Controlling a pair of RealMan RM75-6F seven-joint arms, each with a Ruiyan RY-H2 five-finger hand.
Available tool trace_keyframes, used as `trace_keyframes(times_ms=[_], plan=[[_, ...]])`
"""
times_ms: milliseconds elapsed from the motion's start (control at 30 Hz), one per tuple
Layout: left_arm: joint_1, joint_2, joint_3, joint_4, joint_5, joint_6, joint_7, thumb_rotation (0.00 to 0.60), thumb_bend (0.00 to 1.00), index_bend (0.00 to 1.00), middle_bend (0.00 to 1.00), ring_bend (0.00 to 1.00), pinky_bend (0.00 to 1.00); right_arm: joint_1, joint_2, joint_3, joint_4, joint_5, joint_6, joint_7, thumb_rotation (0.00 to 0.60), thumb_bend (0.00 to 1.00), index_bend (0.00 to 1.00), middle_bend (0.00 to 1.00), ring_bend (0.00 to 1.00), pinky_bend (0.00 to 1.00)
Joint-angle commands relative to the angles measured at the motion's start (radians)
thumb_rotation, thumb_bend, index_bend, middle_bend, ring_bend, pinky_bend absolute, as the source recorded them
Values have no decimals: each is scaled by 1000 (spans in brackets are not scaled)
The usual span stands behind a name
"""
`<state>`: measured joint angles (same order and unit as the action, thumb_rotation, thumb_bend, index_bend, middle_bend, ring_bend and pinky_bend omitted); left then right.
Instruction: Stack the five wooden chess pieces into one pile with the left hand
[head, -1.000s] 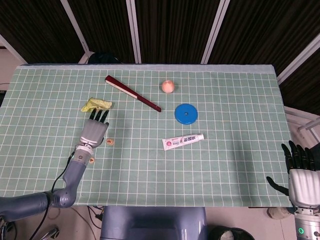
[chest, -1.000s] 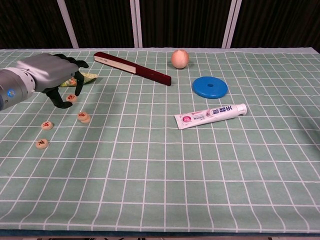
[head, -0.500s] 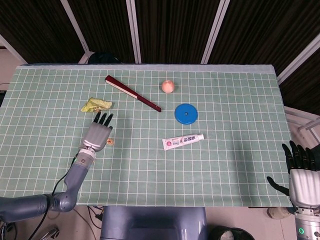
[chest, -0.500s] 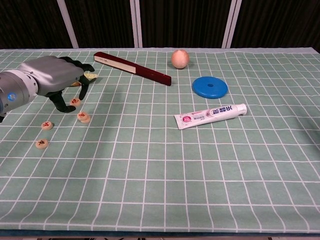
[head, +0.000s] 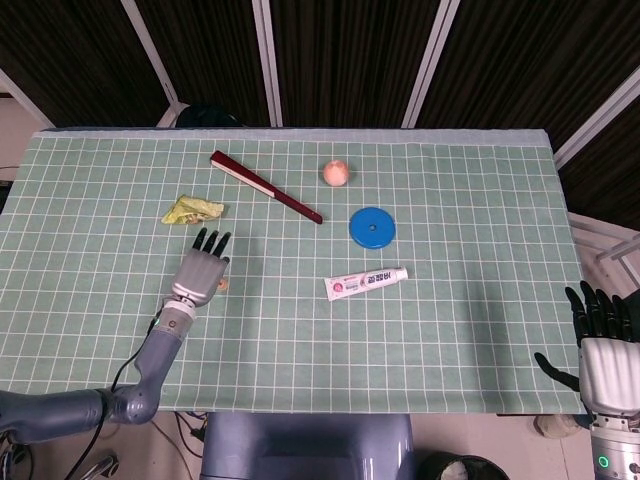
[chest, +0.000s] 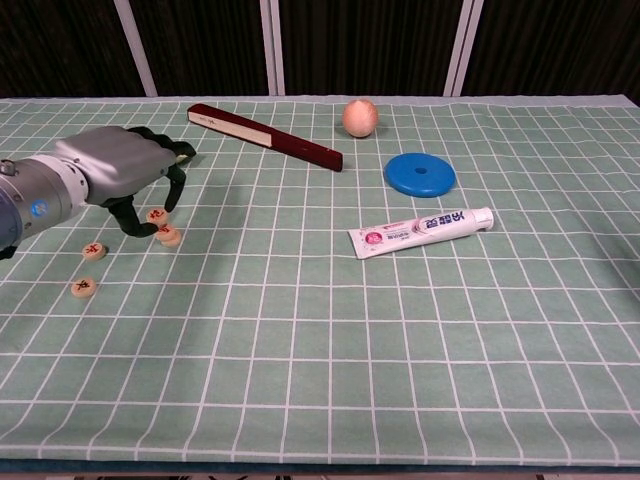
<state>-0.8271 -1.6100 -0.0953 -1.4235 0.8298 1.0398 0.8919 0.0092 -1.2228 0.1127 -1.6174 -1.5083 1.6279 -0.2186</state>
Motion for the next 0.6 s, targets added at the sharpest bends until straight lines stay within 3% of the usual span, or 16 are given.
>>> trace_keyframes(times_ms=[33,600], plan=[[-2,-5,2,4,-1,1,2,600,307,507,0,0,0,0,0,0,0,0,0,1,600,233,49,13,0,0],[-10,-30,6,23,-9,6,14,600,307,488,0,0,0,0,2,0,-1,0,0,4,600,233,49,13,0,0]])
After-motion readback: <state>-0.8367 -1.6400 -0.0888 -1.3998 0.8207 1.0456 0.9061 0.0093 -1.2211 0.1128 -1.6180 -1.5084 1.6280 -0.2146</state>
